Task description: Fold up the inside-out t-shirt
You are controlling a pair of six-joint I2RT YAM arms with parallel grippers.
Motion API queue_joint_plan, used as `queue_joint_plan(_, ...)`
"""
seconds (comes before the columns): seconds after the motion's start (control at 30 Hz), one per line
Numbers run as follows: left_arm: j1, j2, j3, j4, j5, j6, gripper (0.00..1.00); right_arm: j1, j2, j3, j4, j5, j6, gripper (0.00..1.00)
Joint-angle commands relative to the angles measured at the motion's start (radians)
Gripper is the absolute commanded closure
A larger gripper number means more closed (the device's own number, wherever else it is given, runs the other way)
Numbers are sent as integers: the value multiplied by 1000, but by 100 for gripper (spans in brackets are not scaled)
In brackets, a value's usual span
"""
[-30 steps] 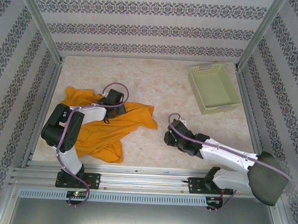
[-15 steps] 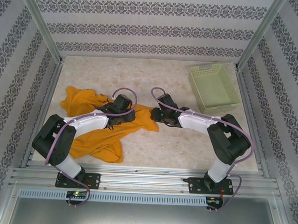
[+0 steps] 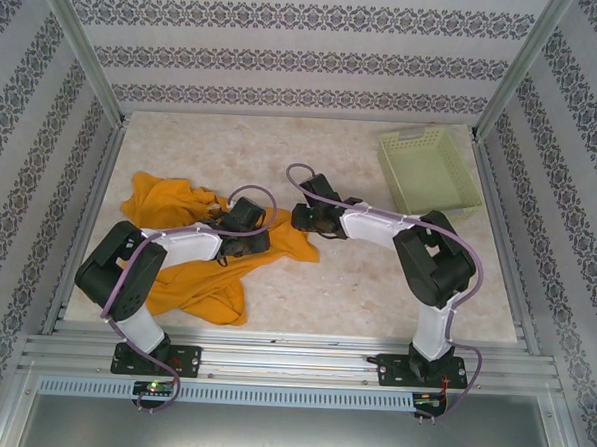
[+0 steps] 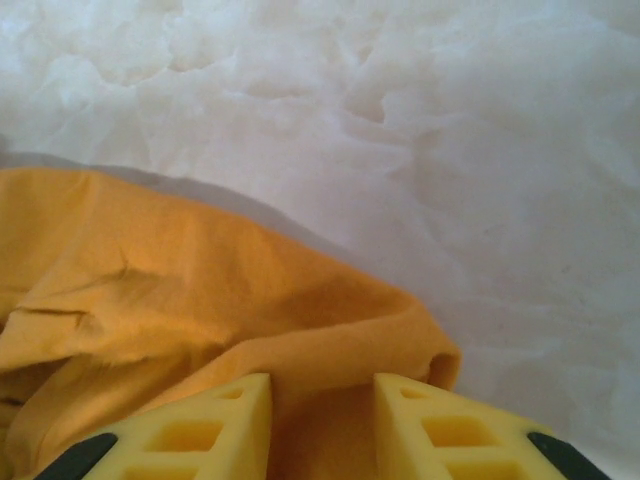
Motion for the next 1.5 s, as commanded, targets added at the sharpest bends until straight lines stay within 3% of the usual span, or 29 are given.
queue_joint_plan(0.0, -17, 23, -52, -24, 26, -17, 55, 18, 37, 49, -77, 55, -29, 69)
queue_joint_plan(0.5, -17, 33, -79, 3, 27, -27, 56, 5, -136, -94, -79, 71, -28, 64)
queue_joint_plan(0.9, -26, 15, -87, -2, 23, -31, 56, 24, -28, -21, -96, 87, -47, 68)
queue_joint_plan(1.23, -29, 17, -86, -1, 23, -31, 56, 33, 27, 36, -118, 92, -56, 63)
queue_joint_plan(1.47, -29, 15, -90, -5, 13, -34, 56, 35, 62, 82, -164, 104, -59, 69)
